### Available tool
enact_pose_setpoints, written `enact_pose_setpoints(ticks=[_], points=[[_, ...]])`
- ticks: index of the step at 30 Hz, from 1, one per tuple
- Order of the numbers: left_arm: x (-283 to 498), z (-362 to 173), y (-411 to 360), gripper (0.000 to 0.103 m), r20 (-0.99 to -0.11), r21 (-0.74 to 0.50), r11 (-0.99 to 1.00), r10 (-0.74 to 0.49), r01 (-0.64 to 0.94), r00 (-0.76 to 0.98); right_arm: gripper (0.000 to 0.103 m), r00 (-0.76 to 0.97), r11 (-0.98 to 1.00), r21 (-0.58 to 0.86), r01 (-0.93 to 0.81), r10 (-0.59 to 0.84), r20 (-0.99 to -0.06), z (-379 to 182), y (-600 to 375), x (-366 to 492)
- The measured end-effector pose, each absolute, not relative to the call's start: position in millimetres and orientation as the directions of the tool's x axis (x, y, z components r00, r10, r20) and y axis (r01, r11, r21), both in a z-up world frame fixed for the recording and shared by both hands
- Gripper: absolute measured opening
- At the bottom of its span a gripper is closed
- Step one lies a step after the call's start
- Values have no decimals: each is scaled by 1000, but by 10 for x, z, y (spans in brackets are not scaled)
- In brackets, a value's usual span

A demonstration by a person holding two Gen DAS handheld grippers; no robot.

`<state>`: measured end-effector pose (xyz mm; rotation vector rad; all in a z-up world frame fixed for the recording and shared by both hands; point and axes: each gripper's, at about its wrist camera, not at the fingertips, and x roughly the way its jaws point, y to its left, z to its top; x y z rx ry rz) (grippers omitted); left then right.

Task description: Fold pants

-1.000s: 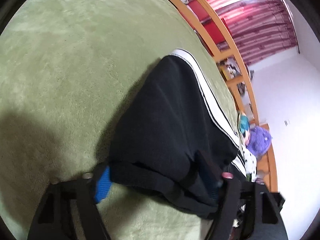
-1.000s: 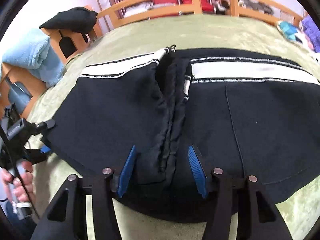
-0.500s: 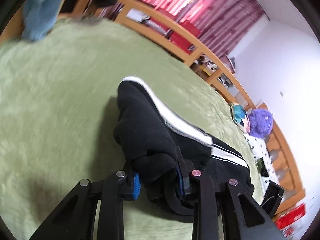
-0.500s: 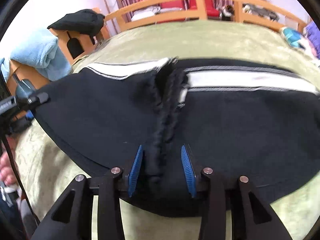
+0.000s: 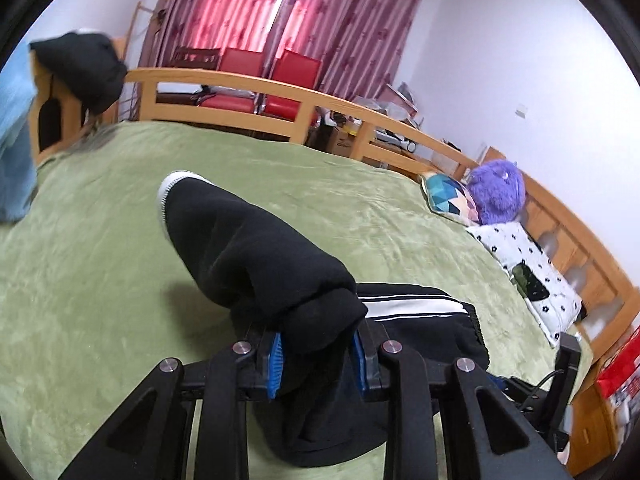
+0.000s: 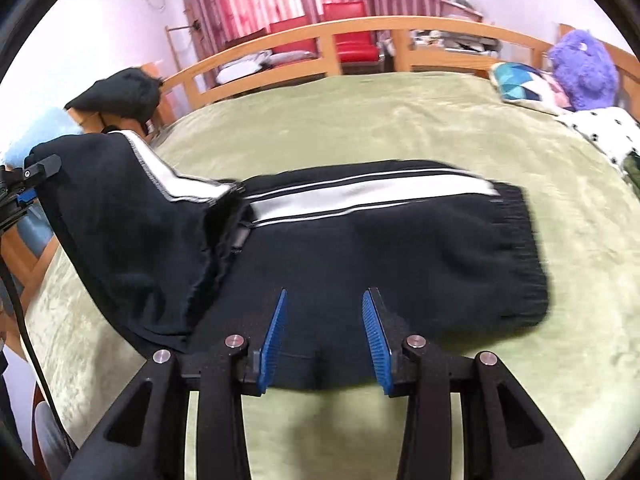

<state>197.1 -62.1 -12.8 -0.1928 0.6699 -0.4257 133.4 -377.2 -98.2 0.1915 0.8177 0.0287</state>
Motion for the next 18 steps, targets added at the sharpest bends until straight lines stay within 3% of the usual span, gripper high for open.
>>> enact_pose_setpoints(ticks=[13,18], points=[[1624,119,-1964,25,-559,-175,854,-496,490,664,39,700,965,188,185,5,-714,-874,-4750,935],[1643,-56,-2564,25,-577,-194,819,-541,540,612,39,686,956,182,229,-25,-728,-909,-5030,824]])
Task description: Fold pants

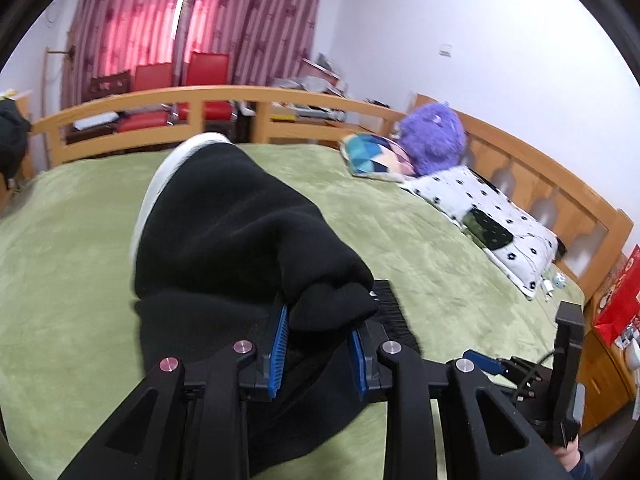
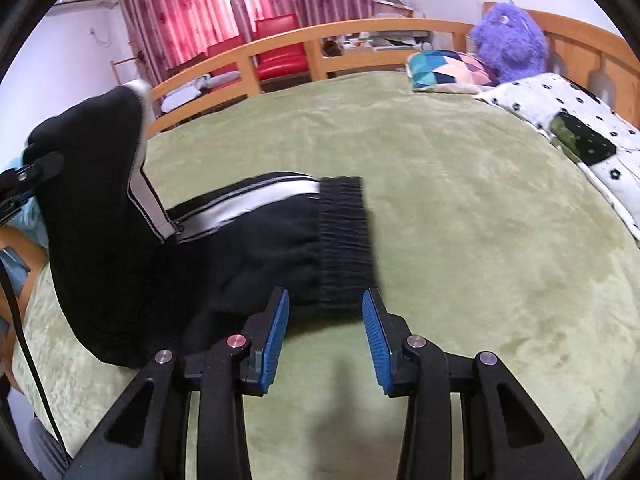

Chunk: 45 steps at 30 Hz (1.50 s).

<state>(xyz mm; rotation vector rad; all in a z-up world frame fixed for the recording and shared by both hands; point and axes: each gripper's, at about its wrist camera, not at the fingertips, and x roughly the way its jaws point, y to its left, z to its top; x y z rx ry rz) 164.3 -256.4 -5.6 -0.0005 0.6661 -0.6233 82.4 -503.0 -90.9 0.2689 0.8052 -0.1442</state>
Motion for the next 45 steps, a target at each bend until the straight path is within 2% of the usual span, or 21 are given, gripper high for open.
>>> enact_pose_setpoints(ticks=[4,8,11,14,16,18,20,24,30,32,36,38,41,45], points=[[1667,-396,-3210,25,-618,-196,779,-570,596,542,39,666,950,161,269,-62,-743,-977,-5270,682],[1778,-895,-3623,25,-705,-279,762,-576,584,414,39,636,940,137,311,-99,-766,-1090,-5527,553],[1795,-1061,-3697,26,-710,-314,759,-587,571,389,39,622,935,127,331,-115,-775,-1147,-5631,512],[1715,-1012,-3657,35,-706,-306,735,-602,605,373,39,619,933,134,334,-110,-778,-1184,-5687,516],[1674,-939,-3549,51,-688,-362,696,-648,620,326,39,626,934,137,330,-108,-773,-1185,-5699,537],[1620,-830,-3411,58,-656,-419,669,-691,615,304,39,636,934,144,327,-105,-764,-1154,-5688,565],[1543,-670,-3262,59,-627,-427,656,-711,622,320,39,654,933,160,323,-98,-750,-1087,-5681,600],[1491,-418,-2969,67,-648,-327,742,-627,585,433,43,687,934,213,288,-47,-725,-944,-5633,756],[1635,-464,-2446,67,-717,-190,868,-442,459,539,49,750,933,314,176,80,-657,-694,-5343,1129],[1710,-556,-2303,67,-740,-178,891,-401,417,540,51,759,941,312,131,107,-642,-647,-5180,1330],[1819,-742,-2118,67,-777,-159,921,-338,356,530,51,729,955,266,130,90,-678,-806,-5000,1725],[1856,-823,-2058,67,-790,-148,930,-315,335,526,50,695,959,232,163,56,-717,-994,-4981,1825],[1875,-936,-2021,67,-799,-137,933,-302,333,520,46,658,948,274,162,104,-746,-1202,-4991,1836],[1882,-1047,-1965,67,-808,-129,936,-291,329,512,33,660,966,224,132,83,-747,-1322,-4945,1763]])
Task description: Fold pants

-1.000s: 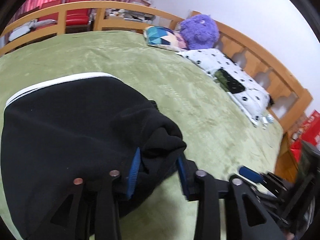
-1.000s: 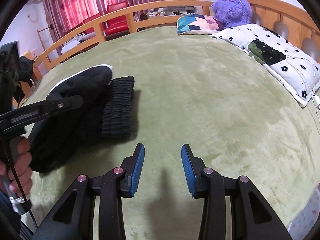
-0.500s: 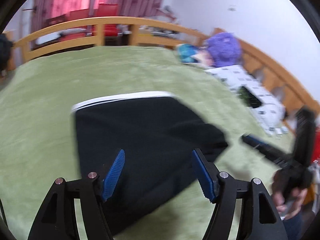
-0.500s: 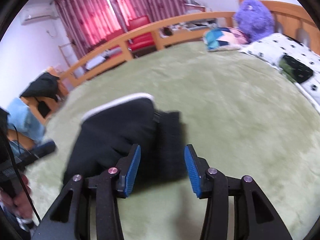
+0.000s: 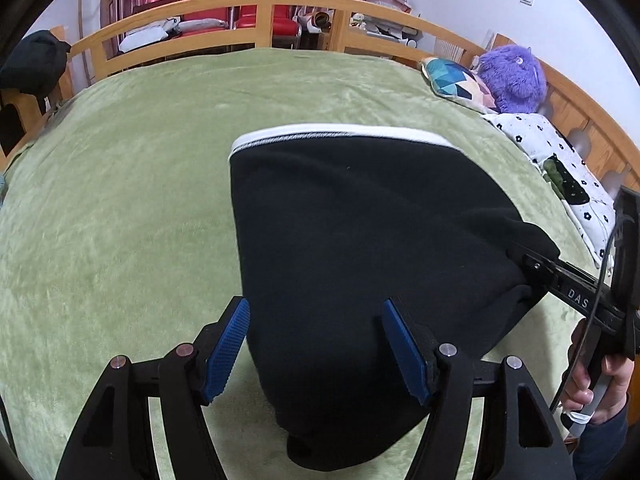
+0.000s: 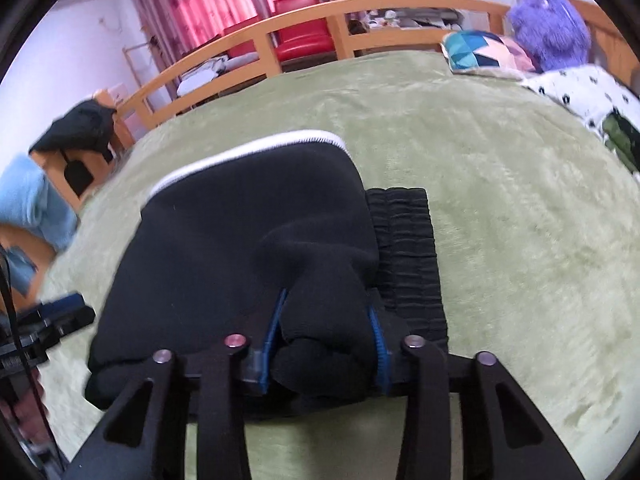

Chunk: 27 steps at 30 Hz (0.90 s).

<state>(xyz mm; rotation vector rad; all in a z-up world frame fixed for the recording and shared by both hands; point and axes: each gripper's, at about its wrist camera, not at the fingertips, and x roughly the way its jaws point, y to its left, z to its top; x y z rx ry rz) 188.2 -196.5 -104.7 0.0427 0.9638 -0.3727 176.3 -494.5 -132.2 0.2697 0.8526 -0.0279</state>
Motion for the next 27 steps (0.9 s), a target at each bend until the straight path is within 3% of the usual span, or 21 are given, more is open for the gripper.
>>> enact_pose_setpoints(ticks=[5,12,17,20,21,23,25,27], points=[[1878,-1042,-1605,67,-783,-245,928,-360,280,508,29,675,926,334,174,135,-725,-1451,-5134,1641],[1817,-1360,-1559,67,-760,-470,828,-556,306,337,30,704,946,260,195,50,-709,-1572,-4964,1531],[1647,-1639,-1787,67,-776,-399,860,-501,317,384,33,685,937,274,215,56,-727,-1499,-5002,1517],[1652,-1602,-1751,67,-776,-412,853,-513,321,368,44,677,954,218,207,21,-736,-1400,-4986,1503],[1681,-1537,-1679,61,-768,-435,848,-525,304,366,50,677,958,208,199,19,-736,-1367,-4988,1491],[1726,-1386,-1512,60,-726,-465,836,-549,292,415,59,683,962,194,193,11,-730,-1286,-5020,1477],[1838,-1320,-1445,61,-727,-436,850,-526,294,442,74,687,963,189,191,7,-727,-1246,-5062,1506],[2015,-1387,-1413,61,-729,-476,837,-547,270,411,75,683,962,181,203,-7,-730,-1243,-5140,1608]])
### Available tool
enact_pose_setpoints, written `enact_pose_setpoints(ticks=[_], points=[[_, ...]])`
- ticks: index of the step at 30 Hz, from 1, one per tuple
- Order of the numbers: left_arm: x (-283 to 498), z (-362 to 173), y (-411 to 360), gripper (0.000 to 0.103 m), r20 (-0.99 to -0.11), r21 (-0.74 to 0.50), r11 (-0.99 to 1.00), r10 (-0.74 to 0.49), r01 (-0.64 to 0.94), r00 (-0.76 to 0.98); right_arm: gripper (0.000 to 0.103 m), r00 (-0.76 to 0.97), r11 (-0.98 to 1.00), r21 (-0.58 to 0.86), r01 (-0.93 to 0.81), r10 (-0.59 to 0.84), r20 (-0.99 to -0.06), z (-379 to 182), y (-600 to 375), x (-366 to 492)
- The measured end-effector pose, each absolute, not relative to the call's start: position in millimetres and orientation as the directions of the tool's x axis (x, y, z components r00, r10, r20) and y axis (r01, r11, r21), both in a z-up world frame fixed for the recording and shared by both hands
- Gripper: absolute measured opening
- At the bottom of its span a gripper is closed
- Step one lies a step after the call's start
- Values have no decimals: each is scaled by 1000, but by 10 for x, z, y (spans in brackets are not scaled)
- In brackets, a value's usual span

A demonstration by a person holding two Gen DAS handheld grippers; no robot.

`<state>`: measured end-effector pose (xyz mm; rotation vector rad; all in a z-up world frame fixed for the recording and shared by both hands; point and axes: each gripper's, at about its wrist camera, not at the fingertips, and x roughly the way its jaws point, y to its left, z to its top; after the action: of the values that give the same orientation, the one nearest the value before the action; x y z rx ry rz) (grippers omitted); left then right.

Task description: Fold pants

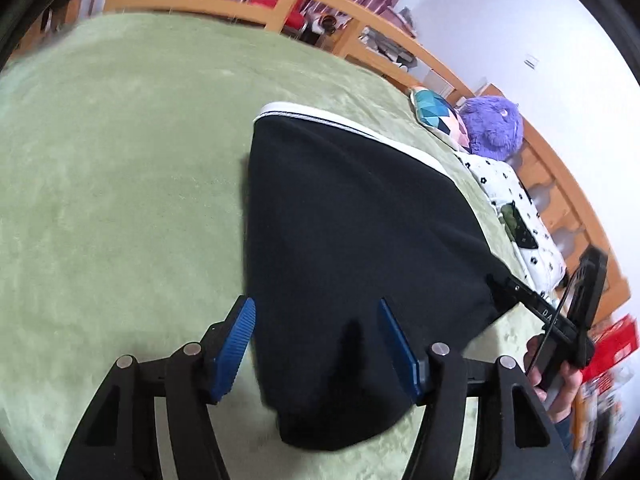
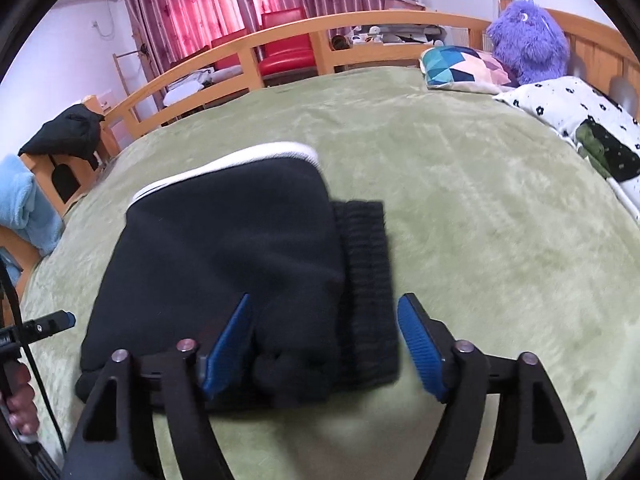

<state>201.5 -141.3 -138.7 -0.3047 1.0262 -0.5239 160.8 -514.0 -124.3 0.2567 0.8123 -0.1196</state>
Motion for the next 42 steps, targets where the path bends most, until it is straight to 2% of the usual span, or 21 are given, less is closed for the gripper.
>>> enact_pose_setpoints(ticks=[3,9,13,18,21,23,24,26,28,31,35,37,38,40,41,42], points=[[2142,-1681,-1481,61,-734,-573,792,-610,209,299,80,645,953,230,198,50,-763,-1408,-5244,1767],[1766,-1769,-1541,62,-733,-523,807,-590,273,340,81,643,923,318,215,111,-758,-1650,-5324,1719],[1951,-1753,-1375,62,-657,-648,729,-681,219,323,84,637,911,360,203,156,-754,-1639,-5409,1785],[2310,-1812,-1414,63,-684,-623,757,-650,198,331,85,614,939,301,165,141,-777,-1554,-5398,1912],[2508,-1876,-1478,66,-675,-644,741,-668,192,314,94,612,941,297,162,140,-778,-1563,-5460,1934],[2618,-1953,-1491,70,-641,-691,697,-714,194,281,95,609,931,333,151,178,-773,-1607,-5515,1965],[2661,-1993,-1509,76,-636,-701,687,-724,191,268,98,608,923,352,156,191,-770,-1630,-5546,1971],[2745,-2099,-1562,78,-623,-724,665,-744,183,241,102,598,909,384,160,220,-771,-1713,-5605,2021],[2802,-2196,-1606,83,-597,-756,634,-770,163,226,102,583,884,443,153,280,-762,-1810,-5651,2084],[2822,-2215,-1728,84,-592,-756,628,-776,185,218,102,564,840,523,144,365,-741,-1927,-5646,2166],[2797,-2179,-1891,84,-627,-708,665,-747,237,221,103,541,853,506,125,369,-756,-2038,-5464,2279],[2793,-2173,-1897,67,-630,-705,666,-746,244,218,101,554,848,513,131,367,-747,-2046,-5455,2259],[2799,-2174,-1887,62,-625,-712,661,-750,236,217,100,565,846,516,136,362,-742,-2047,-5457,2231],[2757,-2116,-1909,46,-625,-695,666,-746,271,230,91,581,860,489,143,327,-745,-2024,-5411,2192],[2762,-2068,-1912,43,-627,-682,672,-740,288,241,88,582,877,459,142,301,-755,-1991,-5366,2176],[2729,-2005,-1911,38,-618,-679,667,-745,307,251,79,596,890,432,147,269,-757,-1927,-5342,2137]])
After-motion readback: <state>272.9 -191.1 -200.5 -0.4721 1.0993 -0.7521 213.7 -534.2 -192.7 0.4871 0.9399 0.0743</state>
